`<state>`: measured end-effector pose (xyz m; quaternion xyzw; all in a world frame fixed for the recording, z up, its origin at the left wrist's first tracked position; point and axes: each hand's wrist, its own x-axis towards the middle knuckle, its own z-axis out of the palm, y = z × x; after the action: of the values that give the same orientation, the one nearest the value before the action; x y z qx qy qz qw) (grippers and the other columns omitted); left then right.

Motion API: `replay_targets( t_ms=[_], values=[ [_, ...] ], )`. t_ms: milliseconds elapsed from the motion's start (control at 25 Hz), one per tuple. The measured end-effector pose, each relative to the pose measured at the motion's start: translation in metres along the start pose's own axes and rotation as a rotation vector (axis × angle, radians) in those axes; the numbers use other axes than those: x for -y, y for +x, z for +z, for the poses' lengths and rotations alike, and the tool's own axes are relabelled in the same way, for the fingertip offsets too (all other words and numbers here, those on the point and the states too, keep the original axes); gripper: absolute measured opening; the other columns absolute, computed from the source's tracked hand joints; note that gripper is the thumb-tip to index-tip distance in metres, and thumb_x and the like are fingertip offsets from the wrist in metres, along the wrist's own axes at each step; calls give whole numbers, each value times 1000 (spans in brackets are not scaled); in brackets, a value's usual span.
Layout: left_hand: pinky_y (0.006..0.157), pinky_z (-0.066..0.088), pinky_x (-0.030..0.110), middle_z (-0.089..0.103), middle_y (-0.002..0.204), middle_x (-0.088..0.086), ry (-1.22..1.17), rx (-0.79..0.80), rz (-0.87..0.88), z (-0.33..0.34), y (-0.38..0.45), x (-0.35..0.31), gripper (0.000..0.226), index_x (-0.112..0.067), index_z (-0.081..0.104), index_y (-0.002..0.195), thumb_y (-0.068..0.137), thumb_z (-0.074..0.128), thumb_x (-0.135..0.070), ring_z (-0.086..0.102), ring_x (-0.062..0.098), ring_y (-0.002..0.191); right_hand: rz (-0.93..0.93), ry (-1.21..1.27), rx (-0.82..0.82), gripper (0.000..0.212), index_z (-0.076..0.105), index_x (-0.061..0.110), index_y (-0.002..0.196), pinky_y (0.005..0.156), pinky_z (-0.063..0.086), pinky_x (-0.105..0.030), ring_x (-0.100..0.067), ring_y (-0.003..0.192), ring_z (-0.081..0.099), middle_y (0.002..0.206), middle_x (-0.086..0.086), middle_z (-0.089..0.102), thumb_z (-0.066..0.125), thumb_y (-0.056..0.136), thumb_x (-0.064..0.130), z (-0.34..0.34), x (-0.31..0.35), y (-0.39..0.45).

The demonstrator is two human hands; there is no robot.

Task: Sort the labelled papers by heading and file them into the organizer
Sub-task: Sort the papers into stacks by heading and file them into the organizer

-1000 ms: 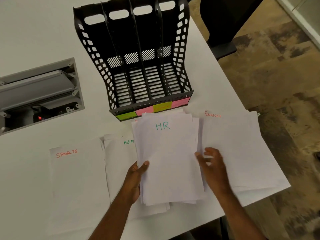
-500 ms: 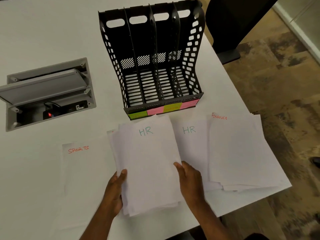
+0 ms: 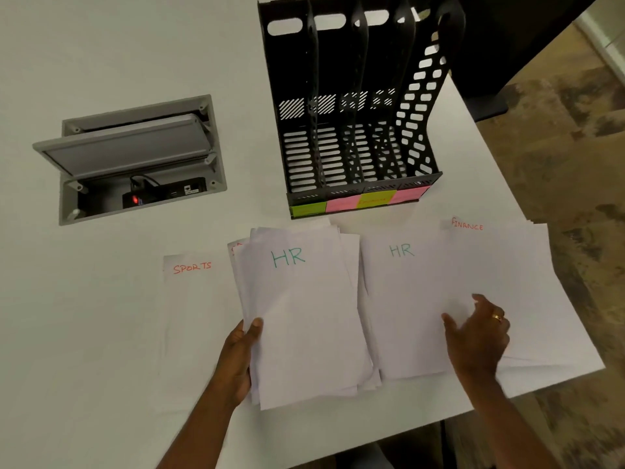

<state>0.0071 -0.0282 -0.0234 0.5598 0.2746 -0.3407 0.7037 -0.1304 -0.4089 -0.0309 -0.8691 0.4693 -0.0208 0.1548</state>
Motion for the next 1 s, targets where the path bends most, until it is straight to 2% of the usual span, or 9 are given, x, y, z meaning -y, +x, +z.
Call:
replay_targets(
  t_ms=[120,200,320,440,560,720,840,920,1000],
  values=[
    [71,62,34,76,115,13,-22,12,-8,-7,-2,5,36,-17,66,123,89,65,-30,75,29,99,-142,330,34,38,55,22,119,77,55,-35,-25,99,59,117,-4,57,68,88,38,3,49,-29],
    [71,62,35,76,116,14,-20,14,-15,-9,-4,8,37,-18,67,122,88,67,-31,74,31,100,-104,528,279,35,57,30,106,67,49,-16,-11,88,64,103,8,61,63,84,56,10,91,-58],
    [72,62,36,76,115,14,-12,19,-17,-9,-7,9,38,-18,67,121,86,69,-32,74,32,101,5,563,566,45,52,27,101,61,46,-15,-4,81,64,92,12,64,76,76,56,25,125,-92],
    [73,62,38,77,113,13,-5,23,-9,-6,-10,7,40,-17,66,123,86,69,-33,74,32,100,68,630,471,28,55,23,85,53,46,-11,-2,67,63,76,9,65,80,80,36,28,124,-101],
    [89,58,46,75,118,12,5,13,-12,-1,-9,10,35,-16,64,127,96,61,-32,71,34,108,-2,581,375,29,54,19,72,51,43,-8,-3,53,52,63,4,59,71,89,35,23,117,-99],
    [92,56,45,75,117,10,22,-22,-29,6,-10,15,30,-19,65,124,98,58,-33,70,32,108,-89,487,323,29,62,23,83,58,41,-1,4,69,62,76,16,64,51,99,44,13,107,-93],
    [95,56,46,75,118,9,23,-22,-26,7,-9,16,30,-19,65,125,99,58,-32,71,30,108,-85,378,142,29,63,23,91,63,48,-17,-15,76,66,81,7,66,44,103,41,2,80,-69],
    [86,60,41,76,115,8,22,-21,-26,6,-8,17,28,-21,67,122,98,59,-32,73,27,103,-60,259,9,32,62,16,100,69,49,-31,-30,84,65,94,-9,68,42,105,40,-5,52,-46],
    [78,61,35,77,113,7,28,-25,-26,4,-6,17,28,-21,67,121,97,60,-34,75,24,99,-64,188,-31,36,59,12,101,67,46,-35,-36,85,64,97,-17,66,39,105,42,-9,25,-27]
  ],
)
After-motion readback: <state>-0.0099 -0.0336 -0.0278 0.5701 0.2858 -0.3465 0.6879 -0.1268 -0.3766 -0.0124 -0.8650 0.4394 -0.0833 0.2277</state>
